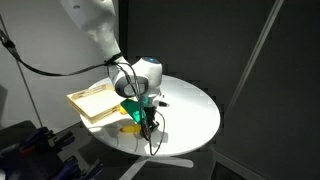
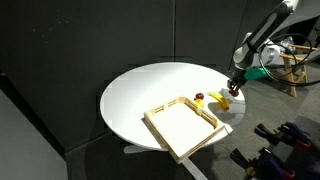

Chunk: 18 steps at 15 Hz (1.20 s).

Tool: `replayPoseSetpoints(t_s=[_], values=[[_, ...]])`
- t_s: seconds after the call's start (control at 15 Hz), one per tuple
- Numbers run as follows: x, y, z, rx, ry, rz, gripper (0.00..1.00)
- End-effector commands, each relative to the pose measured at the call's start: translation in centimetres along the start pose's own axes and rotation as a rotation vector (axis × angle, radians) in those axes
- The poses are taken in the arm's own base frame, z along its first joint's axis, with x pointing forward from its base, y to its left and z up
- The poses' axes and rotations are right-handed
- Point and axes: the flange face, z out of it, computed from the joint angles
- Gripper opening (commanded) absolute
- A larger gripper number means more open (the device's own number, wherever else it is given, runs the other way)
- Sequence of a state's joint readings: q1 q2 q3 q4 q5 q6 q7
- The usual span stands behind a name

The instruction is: Remove the orange object from the tray

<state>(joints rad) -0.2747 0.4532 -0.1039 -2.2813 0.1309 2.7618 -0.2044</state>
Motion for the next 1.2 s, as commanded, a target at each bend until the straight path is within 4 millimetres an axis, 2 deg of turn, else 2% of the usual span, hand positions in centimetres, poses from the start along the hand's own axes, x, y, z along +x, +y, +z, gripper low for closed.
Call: replayPoseSetpoints(t_s=[0.0, 0.07, 0.2, 0.4, 0.73, 1.13], values=[[0.2, 0.5, -0.2, -0.005, 0.013, -0.01, 0.45], [0.2, 0.5, -0.2, -0.005, 0.012, -0.01, 0.5], [0.2, 0.5, -0.2, -0.005, 0.012, -0.01, 0.77], [0.2, 0.5, -0.2, -0.005, 0.011, -0.01, 0.99], [0.2, 0.3, -0.6, -0.004, 0.013, -0.014, 1.0], [0.2, -0.7, -2.1, 0.007, 0.022, -0.038, 1.0]])
